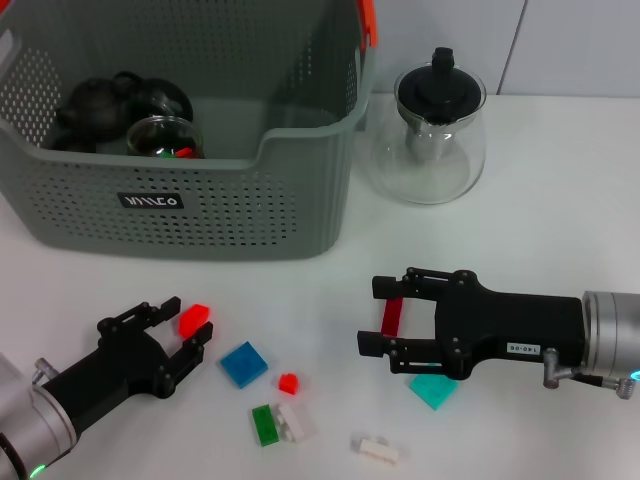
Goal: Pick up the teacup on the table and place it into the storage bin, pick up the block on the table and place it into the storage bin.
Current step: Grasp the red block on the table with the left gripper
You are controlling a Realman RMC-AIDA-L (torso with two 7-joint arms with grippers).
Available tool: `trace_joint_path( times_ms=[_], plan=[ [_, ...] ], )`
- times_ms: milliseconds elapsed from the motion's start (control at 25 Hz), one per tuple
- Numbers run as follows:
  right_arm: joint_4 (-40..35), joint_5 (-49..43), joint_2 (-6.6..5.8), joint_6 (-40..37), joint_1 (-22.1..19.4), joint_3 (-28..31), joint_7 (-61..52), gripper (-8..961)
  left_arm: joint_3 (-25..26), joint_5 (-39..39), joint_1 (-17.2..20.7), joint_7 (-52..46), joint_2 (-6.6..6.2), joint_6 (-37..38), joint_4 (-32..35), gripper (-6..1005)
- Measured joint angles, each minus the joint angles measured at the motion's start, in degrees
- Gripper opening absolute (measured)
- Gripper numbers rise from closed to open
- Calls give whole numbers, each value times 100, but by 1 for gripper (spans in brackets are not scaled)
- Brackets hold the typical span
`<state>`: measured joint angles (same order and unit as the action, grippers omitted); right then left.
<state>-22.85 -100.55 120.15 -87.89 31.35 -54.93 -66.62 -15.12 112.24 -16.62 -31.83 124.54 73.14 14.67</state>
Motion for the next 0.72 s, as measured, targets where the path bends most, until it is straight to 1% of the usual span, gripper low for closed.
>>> trace_joint_path(
  times_ms=[360, 560, 720],
  plan=[
    [0, 0, 0, 0, 25, 0, -3, 792, 0, 0, -25, -28, 0, -150, -71, 505],
    [0, 0, 0, 0, 14, 0, -6, 792, 0, 0, -37, -119, -5, -133, -77, 312],
    [0, 0, 0, 0, 8, 0, -8, 792, 0, 13, -40, -208, -8, -110, -46, 270]
  ],
)
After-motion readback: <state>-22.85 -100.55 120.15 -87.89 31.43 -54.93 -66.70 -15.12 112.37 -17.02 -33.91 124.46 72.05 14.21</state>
